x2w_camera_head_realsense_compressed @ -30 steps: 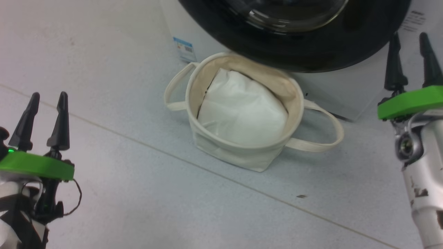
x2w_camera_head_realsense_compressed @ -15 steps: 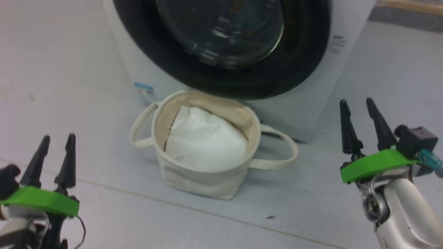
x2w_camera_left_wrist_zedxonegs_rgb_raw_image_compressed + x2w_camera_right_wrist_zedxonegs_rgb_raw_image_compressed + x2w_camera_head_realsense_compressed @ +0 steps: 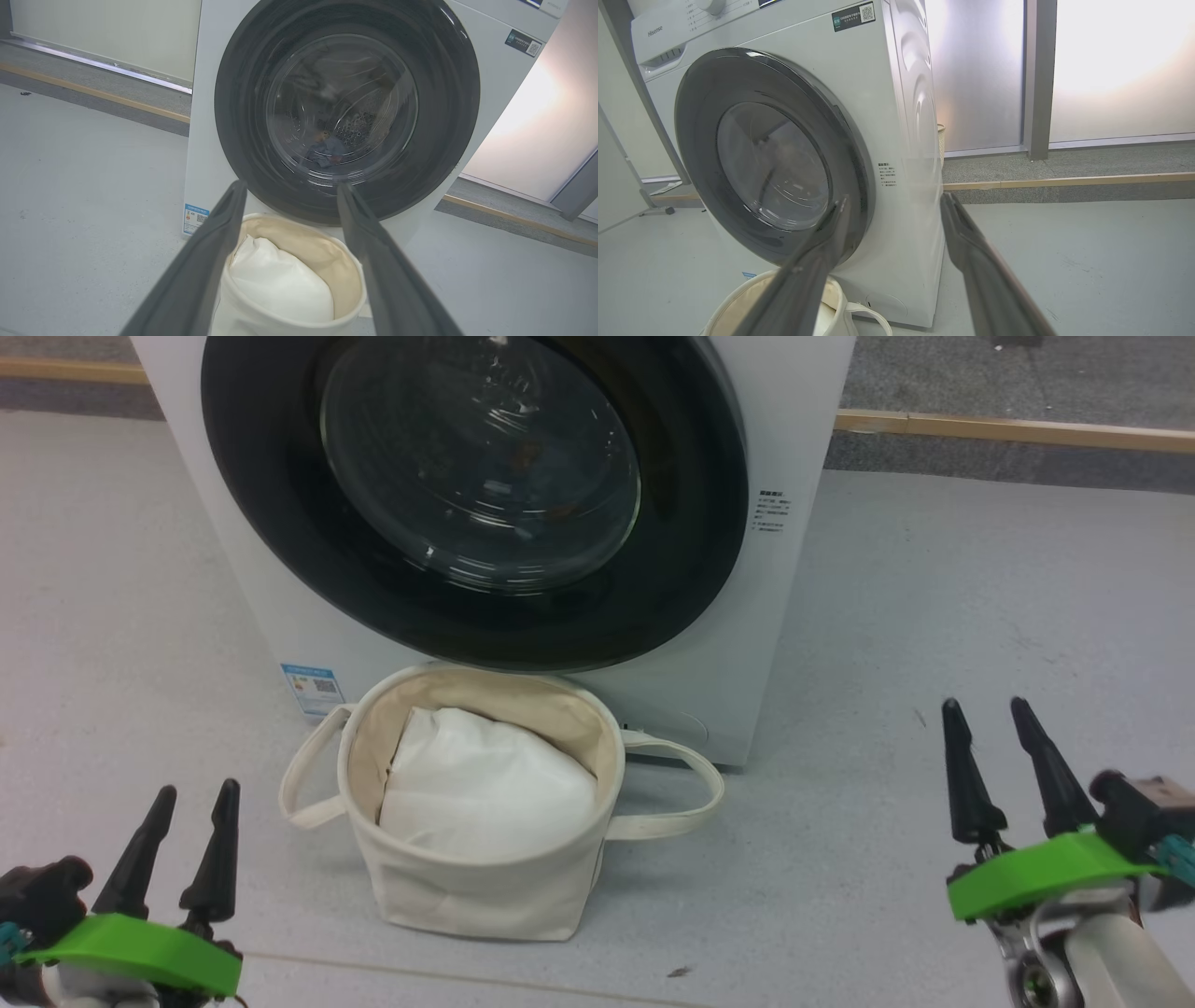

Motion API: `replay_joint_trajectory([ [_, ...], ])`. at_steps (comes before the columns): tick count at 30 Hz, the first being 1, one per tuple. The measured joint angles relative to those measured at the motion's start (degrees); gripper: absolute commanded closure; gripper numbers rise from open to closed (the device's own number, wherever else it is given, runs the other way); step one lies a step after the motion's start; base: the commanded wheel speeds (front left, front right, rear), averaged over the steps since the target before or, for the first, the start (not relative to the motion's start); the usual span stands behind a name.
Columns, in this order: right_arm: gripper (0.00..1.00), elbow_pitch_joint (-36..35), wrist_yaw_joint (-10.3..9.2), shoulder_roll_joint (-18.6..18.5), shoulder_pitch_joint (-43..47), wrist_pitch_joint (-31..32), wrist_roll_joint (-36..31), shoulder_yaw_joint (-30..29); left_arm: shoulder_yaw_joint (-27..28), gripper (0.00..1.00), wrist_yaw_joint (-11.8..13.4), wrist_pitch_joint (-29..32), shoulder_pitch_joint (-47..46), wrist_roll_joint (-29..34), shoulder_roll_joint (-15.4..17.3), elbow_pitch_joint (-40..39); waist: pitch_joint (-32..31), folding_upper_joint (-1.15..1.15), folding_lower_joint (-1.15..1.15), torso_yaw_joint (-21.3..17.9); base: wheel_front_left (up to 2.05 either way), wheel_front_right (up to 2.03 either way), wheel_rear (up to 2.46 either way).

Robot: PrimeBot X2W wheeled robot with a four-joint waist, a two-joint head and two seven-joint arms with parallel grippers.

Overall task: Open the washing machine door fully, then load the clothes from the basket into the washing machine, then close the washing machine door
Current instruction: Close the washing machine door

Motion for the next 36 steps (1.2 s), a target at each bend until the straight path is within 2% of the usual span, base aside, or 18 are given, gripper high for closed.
replay_joint_trajectory([
  [13,0.0,-1.72,0.0,1.72,5.41,0.0,-0.43,-5.34,0.16,0.0,0.0,0.0,1.21,0.19,-0.45,-0.56,-0.99,0.0,0.01,-0.59,0.0,0.0,0.0],
  [36,0.0,-1.74,0.0,1.99,5.85,0.0,-0.87,-4.32,-0.87,0.0,0.0,0.0,1.05,0.03,-0.94,-0.59,-0.42,0.0,0.01,-0.26,0.0,0.0,0.0],
])
